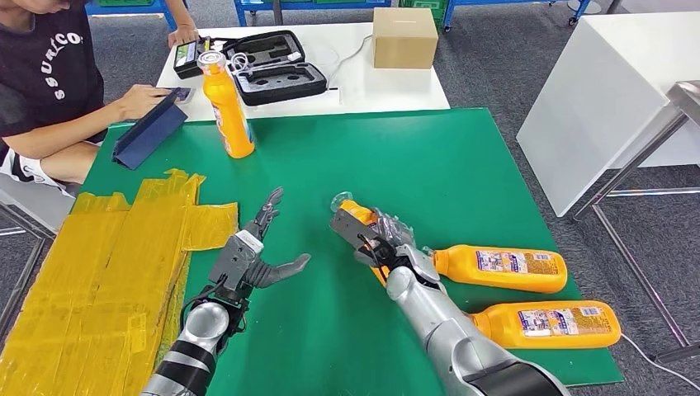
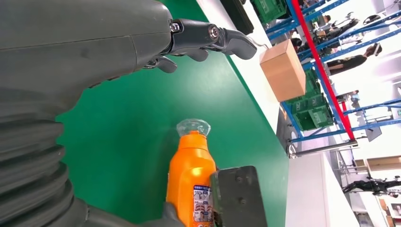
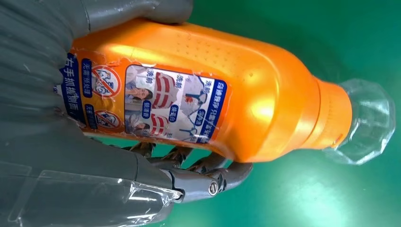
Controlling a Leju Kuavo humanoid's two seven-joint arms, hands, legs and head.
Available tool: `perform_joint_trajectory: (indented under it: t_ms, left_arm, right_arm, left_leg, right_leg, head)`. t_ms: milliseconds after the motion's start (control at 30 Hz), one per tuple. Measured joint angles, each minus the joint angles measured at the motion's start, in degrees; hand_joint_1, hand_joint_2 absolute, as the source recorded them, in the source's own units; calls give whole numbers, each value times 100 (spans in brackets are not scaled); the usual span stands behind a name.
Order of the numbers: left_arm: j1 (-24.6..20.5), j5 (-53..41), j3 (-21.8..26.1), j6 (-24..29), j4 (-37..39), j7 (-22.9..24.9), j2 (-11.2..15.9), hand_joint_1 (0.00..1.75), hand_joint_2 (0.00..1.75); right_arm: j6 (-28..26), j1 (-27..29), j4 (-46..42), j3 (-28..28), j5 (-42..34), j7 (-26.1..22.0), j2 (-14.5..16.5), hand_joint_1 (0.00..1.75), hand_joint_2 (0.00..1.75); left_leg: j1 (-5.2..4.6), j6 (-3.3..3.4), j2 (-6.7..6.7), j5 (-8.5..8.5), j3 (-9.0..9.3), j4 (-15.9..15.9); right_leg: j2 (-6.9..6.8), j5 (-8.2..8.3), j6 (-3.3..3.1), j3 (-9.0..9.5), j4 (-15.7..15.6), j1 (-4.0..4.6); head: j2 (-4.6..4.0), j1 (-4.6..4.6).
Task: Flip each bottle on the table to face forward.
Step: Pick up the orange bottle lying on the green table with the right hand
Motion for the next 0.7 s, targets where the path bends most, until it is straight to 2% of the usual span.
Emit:
perform_joint_trajectory:
  t_ms: [167,333,467,600,700]
  left_arm:
    - [-25,13,-57,36,38,-19,3,0,175]
    - [-25,39,-79,97,51,-43,15,0,175]
    - [50,66,-105,74,13,-58,43,0,175]
    - [118,79,-123,60,-16,-69,57,0,175]
    - [151,138,-129,-2,-44,-126,71,0,175]
  right_arm:
    - [-36,-29,75,-133,-362,-360,5,175,175]
    - [-328,50,6,-267,-890,-1037,59,175,175]
    - [-588,423,-524,-306,-1520,-1960,154,175,175]
    - [-659,723,-970,-308,-1764,-2221,226,175,175]
    - [-657,1071,-1432,-308,-2297,-2868,279,175,175]
  left_leg:
    - [2,-1,8,-1,0,0]
    - [7,-2,14,-1,-1,-1]
    - [8,-2,12,-1,-11,-2]
    - [7,-2,7,-1,-26,-1]
    - [6,-1,-5,-1,-46,-1]
  right_leg:
    - [6,0,0,0,0,4]
    - [14,0,0,-2,0,8]
    - [12,0,0,-10,1,9]
    - [10,0,0,-20,1,8]
    - [3,-1,1,-33,2,6]
  head:
    - [0,0]
    - [0,1]
    - [0,1]
    - [0,0]
    - [0,1]
